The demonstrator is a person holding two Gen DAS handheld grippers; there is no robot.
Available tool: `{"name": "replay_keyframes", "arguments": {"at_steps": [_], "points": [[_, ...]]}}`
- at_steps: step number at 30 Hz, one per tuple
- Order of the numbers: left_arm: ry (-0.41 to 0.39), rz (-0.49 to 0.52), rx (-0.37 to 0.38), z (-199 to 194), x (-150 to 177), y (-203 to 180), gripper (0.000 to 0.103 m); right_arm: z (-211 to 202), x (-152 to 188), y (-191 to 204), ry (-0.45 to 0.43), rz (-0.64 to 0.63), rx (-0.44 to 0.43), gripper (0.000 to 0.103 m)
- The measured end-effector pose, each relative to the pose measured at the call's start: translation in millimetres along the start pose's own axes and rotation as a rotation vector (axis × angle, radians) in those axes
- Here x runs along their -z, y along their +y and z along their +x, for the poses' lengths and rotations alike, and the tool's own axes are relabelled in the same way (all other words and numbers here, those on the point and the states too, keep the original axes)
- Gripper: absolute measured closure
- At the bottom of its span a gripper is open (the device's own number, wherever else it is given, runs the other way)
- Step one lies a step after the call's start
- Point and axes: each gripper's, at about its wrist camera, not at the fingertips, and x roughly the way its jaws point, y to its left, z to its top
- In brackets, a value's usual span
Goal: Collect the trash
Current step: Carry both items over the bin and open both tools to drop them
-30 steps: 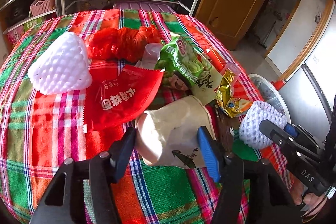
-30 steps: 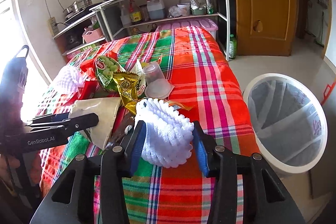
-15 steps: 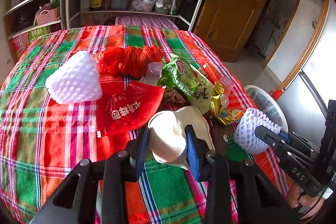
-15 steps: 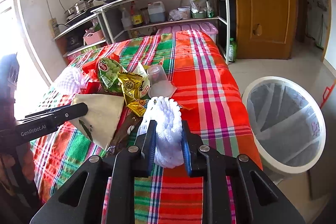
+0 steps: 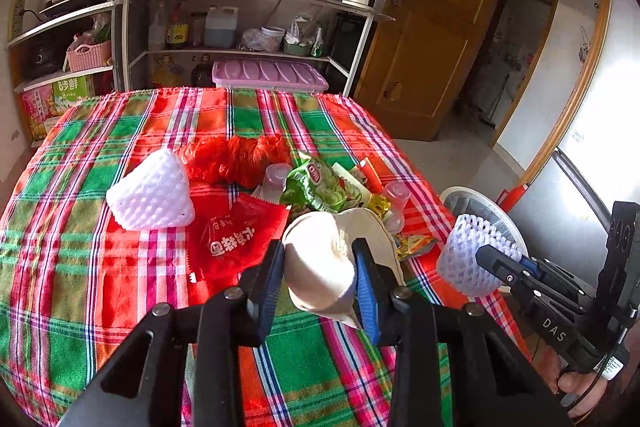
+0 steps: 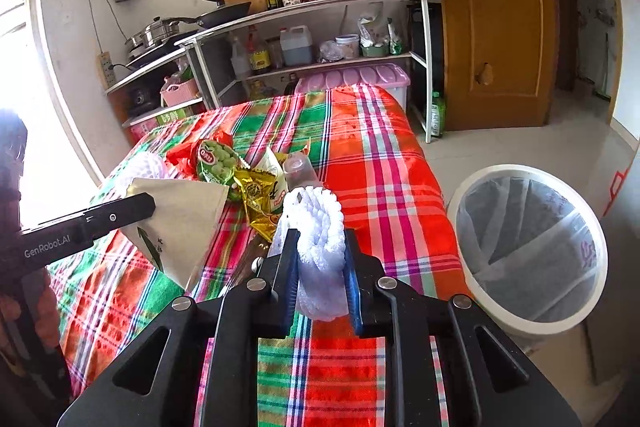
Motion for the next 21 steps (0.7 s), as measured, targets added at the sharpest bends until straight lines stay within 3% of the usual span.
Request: {"name": "replay_keyframes", "arguments": {"at_steps": [10,21], "points": [[-0.049,0.083,0.077,1,-28,-49,0.067,-39,-16,-36,-0.096,0.062,0.087,0.082],[-0.021,0.200,0.255,40,-44,-140,0.067,-79,-21,-105,-0.133,0.135,0.259,0.082]]}}
